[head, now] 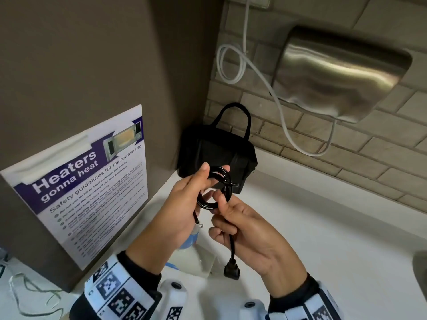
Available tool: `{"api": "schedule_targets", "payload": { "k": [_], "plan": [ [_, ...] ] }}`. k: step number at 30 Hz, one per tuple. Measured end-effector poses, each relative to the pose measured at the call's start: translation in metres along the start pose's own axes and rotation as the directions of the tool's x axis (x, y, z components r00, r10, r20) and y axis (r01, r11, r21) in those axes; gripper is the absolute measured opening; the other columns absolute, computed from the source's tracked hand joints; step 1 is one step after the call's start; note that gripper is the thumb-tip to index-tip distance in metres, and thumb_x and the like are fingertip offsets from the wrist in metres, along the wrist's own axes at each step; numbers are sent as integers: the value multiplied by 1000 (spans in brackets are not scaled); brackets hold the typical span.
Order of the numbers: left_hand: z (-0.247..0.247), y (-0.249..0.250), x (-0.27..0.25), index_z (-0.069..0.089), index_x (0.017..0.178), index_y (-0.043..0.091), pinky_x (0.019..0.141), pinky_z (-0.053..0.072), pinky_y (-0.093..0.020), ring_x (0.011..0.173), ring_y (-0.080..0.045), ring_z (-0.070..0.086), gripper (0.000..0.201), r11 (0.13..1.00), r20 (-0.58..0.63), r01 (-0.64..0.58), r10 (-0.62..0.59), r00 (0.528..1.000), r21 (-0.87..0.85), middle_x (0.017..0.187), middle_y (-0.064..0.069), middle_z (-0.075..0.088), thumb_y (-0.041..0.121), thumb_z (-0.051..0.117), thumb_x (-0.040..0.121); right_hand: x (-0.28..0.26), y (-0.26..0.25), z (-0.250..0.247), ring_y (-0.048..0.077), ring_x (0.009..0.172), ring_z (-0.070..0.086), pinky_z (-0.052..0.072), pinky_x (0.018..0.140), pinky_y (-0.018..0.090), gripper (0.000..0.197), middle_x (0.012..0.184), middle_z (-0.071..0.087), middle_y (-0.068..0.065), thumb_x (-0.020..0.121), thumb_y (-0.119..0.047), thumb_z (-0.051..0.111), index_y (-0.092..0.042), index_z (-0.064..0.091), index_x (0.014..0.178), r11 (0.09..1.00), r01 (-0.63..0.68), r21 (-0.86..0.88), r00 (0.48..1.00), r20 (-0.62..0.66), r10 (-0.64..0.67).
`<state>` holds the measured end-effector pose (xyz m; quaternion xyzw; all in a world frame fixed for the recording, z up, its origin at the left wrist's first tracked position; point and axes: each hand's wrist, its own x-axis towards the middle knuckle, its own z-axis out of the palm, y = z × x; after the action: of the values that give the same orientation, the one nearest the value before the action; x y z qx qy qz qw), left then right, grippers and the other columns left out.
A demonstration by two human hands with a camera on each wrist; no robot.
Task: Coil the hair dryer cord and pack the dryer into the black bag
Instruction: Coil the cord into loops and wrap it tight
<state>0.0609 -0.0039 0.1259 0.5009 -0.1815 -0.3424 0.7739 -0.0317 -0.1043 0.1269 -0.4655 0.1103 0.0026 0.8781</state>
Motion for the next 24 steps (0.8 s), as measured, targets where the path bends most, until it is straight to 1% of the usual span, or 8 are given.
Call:
{"api": "schedule_targets", "payload": {
  "k": [2,5,8,10,13,19,22,24],
  "plan": [
    [-3,5,2,66,54,20,105,39,-32,115,-14,59,53,978,79,105,-92,993,-181,123,-14,62,35,40,98,1,1,-2,3,44,30,42,60,17,13,69,49,-8,88,-23,59,-20,71,86,1000,4,25,1000,23,-4],
    [-4,7,2,50,51,17,98,42,-32,119,-17,60,45,891,137,223,-183,974,-395,121,-14,67,33,49,92,4,4,-8,2,43,30,43,58,17,9,71,35,-3,85,-23,62,-18,69,84,999,2,40,1000,10,-3],
    [0,2,1,72,79,6,95,51,-31,112,-18,61,37,958,88,142,-124,988,-249,116,-12,68,34,51,91,1,4,-9,4,46,28,44,61,19,12,76,26,2,91,-23,57,-21,69,88,995,8,-103,1000,-29,-11],
    [1,0,3,67,101,2,90,54,-29,107,-19,65,36,969,24,85,-81,996,-233,103,-10,74,32,50,92,-4,3,-7,5,47,31,45,65,22,16,75,28,1,97,-21,52,-24,67,98,955,11,-296,997,-70,-33],
    [0,-1,8,65,102,6,87,52,-31,106,-23,68,30,970,-61,22,-38,997,-243,103,-9,75,31,52,91,-12,5,-10,3,50,43,45,67,19,23,65,49,-17,99,-22,47,-28,68,105,778,26,-628,972,-166,-166],
    [3,-9,10,75,81,11,98,47,-38,99,-25,70,31,974,-180,-60,20,983,-217,96,-9,76,38,61,77,-27,24,-26,1,59,52,36,57,12,39,60,56,-21,97,-8,43,-31,63,73,310,-17,-950,925,-133,-356],
    [7,-11,9,70,91,4,98,47,-38,99,-26,70,39,974,-186,-47,5,983,-220,72,-2,75,39,60,76,-29,32,-40,5,54,48,33,52,15,41,52,50,-9,94,-2,41,-31,56,69,245,-90,-965,912,-179,-370],
    [9,-14,9,63,94,2,97,49,-38,95,-25,70,41,970,-190,-34,-13,982,-242,76,-5,75,38,61,75,-26,38,-45,7,52,46,34,51,17,43,54,48,-6,92,-1,40,-34,52,67,220,-122,-968,903,-200,-380]
  ]
}}
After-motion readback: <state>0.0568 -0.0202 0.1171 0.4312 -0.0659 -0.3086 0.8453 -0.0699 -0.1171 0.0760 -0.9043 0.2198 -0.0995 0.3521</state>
